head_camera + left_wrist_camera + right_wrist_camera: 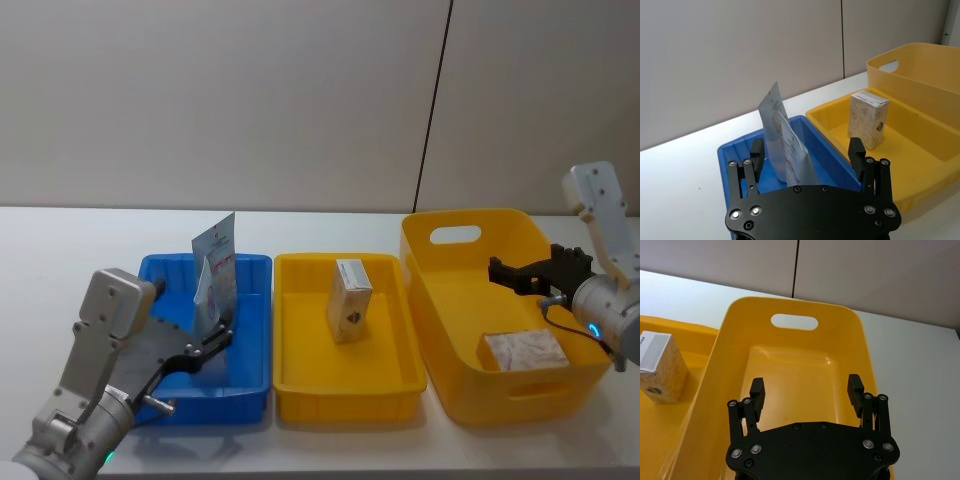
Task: Bimanual collaborative sorting of washing and personal care products
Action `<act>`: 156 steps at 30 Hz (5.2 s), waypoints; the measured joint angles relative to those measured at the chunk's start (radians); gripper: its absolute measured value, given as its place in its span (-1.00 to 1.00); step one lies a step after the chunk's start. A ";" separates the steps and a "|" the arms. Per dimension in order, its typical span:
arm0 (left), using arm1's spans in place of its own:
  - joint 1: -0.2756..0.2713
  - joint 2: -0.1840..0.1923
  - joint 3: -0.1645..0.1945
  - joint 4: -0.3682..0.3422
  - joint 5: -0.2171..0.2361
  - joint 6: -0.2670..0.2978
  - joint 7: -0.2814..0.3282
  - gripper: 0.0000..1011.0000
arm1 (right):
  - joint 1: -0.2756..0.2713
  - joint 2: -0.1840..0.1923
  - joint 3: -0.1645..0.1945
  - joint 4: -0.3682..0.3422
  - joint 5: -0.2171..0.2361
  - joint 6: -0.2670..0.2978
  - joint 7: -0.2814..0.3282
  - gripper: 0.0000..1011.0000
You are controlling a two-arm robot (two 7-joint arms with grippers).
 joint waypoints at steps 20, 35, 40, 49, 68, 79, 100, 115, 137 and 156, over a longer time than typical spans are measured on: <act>-0.038 -0.060 0.001 0.114 -0.019 0.009 -0.033 0.98 | 0.000 0.000 0.000 0.000 0.000 0.000 0.000 0.98; -0.111 -0.096 0.006 0.229 -0.009 -0.005 -0.072 0.98 | 0.000 0.000 0.000 0.000 0.000 0.000 0.000 0.99; -0.136 -0.103 0.007 0.263 0.000 -0.011 -0.084 0.98 | 0.000 0.000 0.000 0.000 0.000 0.000 0.000 0.98; -0.170 -0.112 0.007 0.306 0.015 -0.017 -0.100 0.98 | 0.000 0.000 0.000 0.000 0.000 0.000 0.000 0.98; -0.196 -0.118 0.007 0.340 0.027 -0.021 -0.113 0.22 | 0.000 0.000 0.000 0.000 0.000 0.000 0.000 0.98; -0.200 -0.119 0.007 0.345 0.028 -0.022 -0.115 -0.48 | 0.000 0.000 0.000 0.000 0.000 0.000 0.000 0.99; -0.202 -0.120 0.007 0.349 0.030 -0.022 -0.116 -0.66 | 0.000 0.000 0.000 0.000 0.000 0.000 0.000 0.98; -0.218 -0.108 0.008 0.306 0.064 -0.016 -0.113 -0.66 | 0.000 0.000 0.000 0.000 0.000 0.000 0.000 0.98; -0.218 -0.073 -0.011 0.092 0.140 0.091 -0.065 -0.67 | 0.000 0.000 0.000 0.000 0.000 0.000 0.000 0.98; -0.326 -0.075 -0.010 0.112 0.148 0.012 -0.165 -0.66 | 0.031 -0.005 -0.049 0.048 -0.027 -0.069 0.035 0.98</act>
